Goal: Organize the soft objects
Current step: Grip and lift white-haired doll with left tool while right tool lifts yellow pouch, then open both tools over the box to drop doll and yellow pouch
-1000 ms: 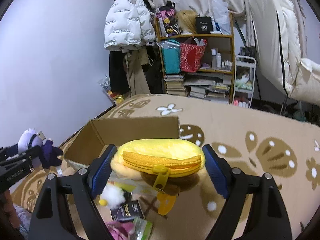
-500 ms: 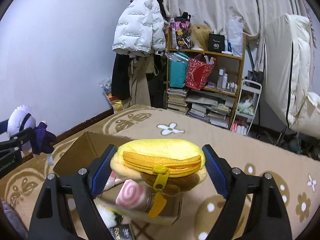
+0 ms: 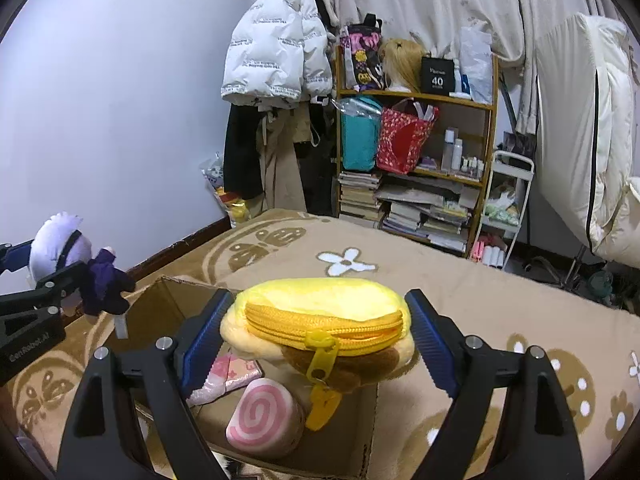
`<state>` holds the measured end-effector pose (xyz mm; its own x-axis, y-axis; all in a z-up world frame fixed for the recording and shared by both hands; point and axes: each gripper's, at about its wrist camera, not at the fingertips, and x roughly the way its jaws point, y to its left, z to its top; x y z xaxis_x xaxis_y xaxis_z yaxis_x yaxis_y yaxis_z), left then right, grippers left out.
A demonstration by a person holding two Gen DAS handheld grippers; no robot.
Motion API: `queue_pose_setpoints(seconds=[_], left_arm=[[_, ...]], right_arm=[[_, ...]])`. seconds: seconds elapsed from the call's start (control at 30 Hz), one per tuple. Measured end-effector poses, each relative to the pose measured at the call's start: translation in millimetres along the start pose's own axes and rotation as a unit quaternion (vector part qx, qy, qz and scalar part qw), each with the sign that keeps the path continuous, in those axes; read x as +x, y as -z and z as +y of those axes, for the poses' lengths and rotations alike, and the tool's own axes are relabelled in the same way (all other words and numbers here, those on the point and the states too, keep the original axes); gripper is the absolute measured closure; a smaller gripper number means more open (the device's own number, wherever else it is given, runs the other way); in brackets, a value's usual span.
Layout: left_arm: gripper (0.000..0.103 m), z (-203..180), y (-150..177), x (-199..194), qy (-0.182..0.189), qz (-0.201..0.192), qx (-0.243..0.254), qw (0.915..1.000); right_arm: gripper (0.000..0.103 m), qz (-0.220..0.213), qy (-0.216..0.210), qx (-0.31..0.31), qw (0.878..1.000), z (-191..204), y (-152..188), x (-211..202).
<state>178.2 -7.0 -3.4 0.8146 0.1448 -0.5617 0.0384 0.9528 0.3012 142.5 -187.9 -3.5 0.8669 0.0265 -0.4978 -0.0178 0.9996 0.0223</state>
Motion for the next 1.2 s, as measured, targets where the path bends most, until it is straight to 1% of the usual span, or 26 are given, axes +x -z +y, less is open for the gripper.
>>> queue_pose_setpoints(seconds=[0.13,0.27,0.33,0.43,0.5,0.57,0.6,0.67,0.7,0.73,0.77,0.8,0.83,0.9,1.03,1.2], left_arm=[[0.044,-9.4,8.0,8.9,0.011,0.011,0.006,0.9999],[0.042,-13.5,16.5,15.6,0.02,0.019,0.0,0.9996],[0.041,-14.7,18.2,18.1,0.028,0.024,-0.003,0.9993],[0.041,-16.7,20.5,19.2,0.023,0.023,0.002,0.9995],[0.041,-18.0,22.1,18.5,0.023,0.025,0.004,0.9994],[0.038,-16.6,23.4,17.2,0.024,0.025,-0.001,0.9994],[0.033,-16.1,23.4,15.8,0.023,0.023,-0.002,0.9995],[0.026,-13.7,23.4,13.2,0.025,0.018,-0.005,0.9995],[0.025,-13.4,23.1,11.2,0.024,0.012,-0.006,0.9996],[0.023,-12.6,22.8,9.8,0.023,0.01,-0.006,0.9997],[0.02,-12.6,22.7,9.1,0.024,0.009,-0.005,0.9997],[0.013,-11.5,22.5,8.7,0.023,0.01,-0.005,0.9997],[0.009,-10.9,22.9,8.2,0.021,0.01,-0.006,0.9997],[0.007,-9.2,23.2,6.3,0.016,0.009,-0.01,0.9998],[0.004,-3.8,23.8,1.7,0.02,0.017,-0.013,0.9996],[0.002,6.9,25.7,-11.4,0.026,0.021,-0.02,0.9992]], right_arm=[[0.012,0.014,0.007,-0.003,1.0,-1.2,7.9,12.2],[0.012,0.041,-0.016,0.001,0.999,-0.6,15.8,23.1],[0.012,0.045,-0.016,0.001,0.999,0.8,19.3,24.9],[0.011,0.041,-0.006,-0.001,0.999,3.0,23.5,22.7],[0.01,0.044,-0.007,0.002,0.999,2.1,24.5,22.5],[0.009,0.043,-0.006,0.002,0.999,2.8,24.4,22.6],[0.009,0.043,-0.004,0.002,0.999,2.8,24.5,22.5],[0.006,0.045,-0.003,0.004,0.999,3.1,24.8,23.1],[0.006,0.046,-0.004,0.005,0.999,3.7,25.0,22.5],[0.006,0.047,-0.006,0.007,0.999,3.7,24.7,22.3],[0.003,0.048,-0.006,0.009,0.999,3.7,24.5,21.4],[0.0,0.05,-0.007,0.012,0.999,3.8,24.1,20.4],[0.0,0.05,-0.009,0.015,0.999,3.5,23.6,19.1],[0.0,0.045,-0.007,0.021,0.999,2.4,21.9,14.6],[0.0,0.04,-0.002,0.023,0.999,2.2,18.3,4.2],[0.0,0.037,0.007,0.024,0.999,0.5,14.4,-9.5]])
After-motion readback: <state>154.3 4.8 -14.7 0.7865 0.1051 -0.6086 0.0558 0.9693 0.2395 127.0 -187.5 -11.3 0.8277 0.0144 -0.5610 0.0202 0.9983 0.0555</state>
